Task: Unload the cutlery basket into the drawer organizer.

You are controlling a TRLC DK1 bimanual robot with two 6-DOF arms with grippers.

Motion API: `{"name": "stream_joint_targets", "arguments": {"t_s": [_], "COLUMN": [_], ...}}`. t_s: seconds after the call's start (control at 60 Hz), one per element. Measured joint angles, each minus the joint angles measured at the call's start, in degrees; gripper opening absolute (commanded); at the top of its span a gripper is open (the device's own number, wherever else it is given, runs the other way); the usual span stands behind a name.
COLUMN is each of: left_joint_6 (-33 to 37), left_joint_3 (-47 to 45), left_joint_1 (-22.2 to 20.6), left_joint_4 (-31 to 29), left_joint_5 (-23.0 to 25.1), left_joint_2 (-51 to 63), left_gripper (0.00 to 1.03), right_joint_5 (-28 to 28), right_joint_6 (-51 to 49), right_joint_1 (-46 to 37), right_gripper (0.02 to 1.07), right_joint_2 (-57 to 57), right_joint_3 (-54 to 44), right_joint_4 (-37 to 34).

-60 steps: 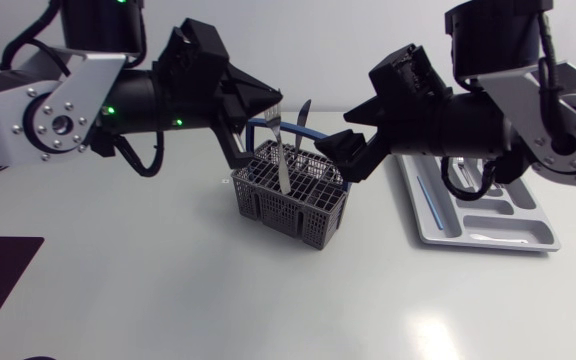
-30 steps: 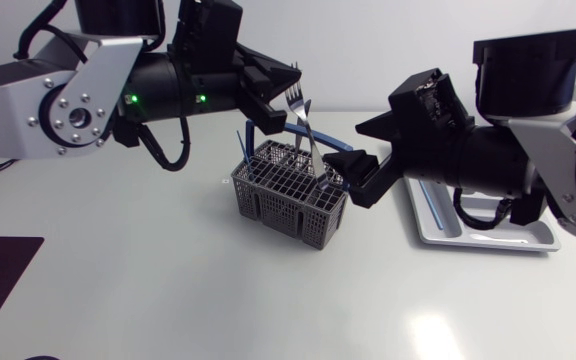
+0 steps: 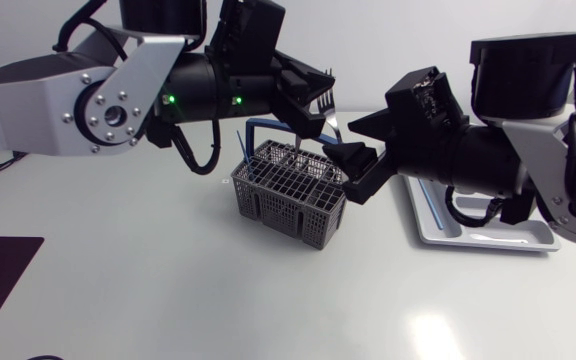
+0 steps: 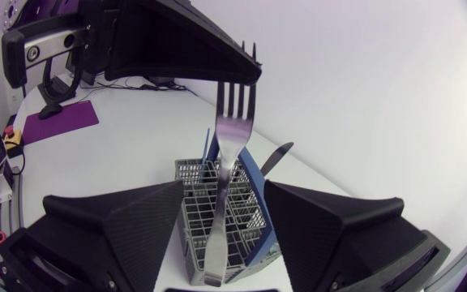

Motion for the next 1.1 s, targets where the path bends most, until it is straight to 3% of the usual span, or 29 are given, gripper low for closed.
{"name": "stream_joint_targets", "arguments": {"t_s": [0.367,0.933,1.017,1.1], "left_joint_6": [-0.1,-0.1,-0.1,-0.1], "left_joint_3": [0.7,0.7,0.7,0.7], "left_joint_1": [-0.7,-1.2,-1.2,-1.5], "left_joint_4": [-0.5,-1.1,-1.2,-1.2], "left_joint_5": [-1.5,-1.9,-1.9,-1.9], "left_joint_2": [0.9,0.8,0.8,0.8], "left_gripper": [0.16,0.19,0.33,0.54], "right_joint_5": [1.9,3.0,2.7,1.7], "right_joint_6": [0.4,1.5,1.5,1.5], "right_joint_1": [0.5,0.8,0.8,1.3], "right_gripper": [0.18,0.12,0.12,0.12], "right_joint_2": [0.0,0.0,0.0,0.0], "right_joint_3": [-0.9,-0.9,-0.9,-0.9], "right_joint_4": [0.9,0.8,0.4,-0.5]}}
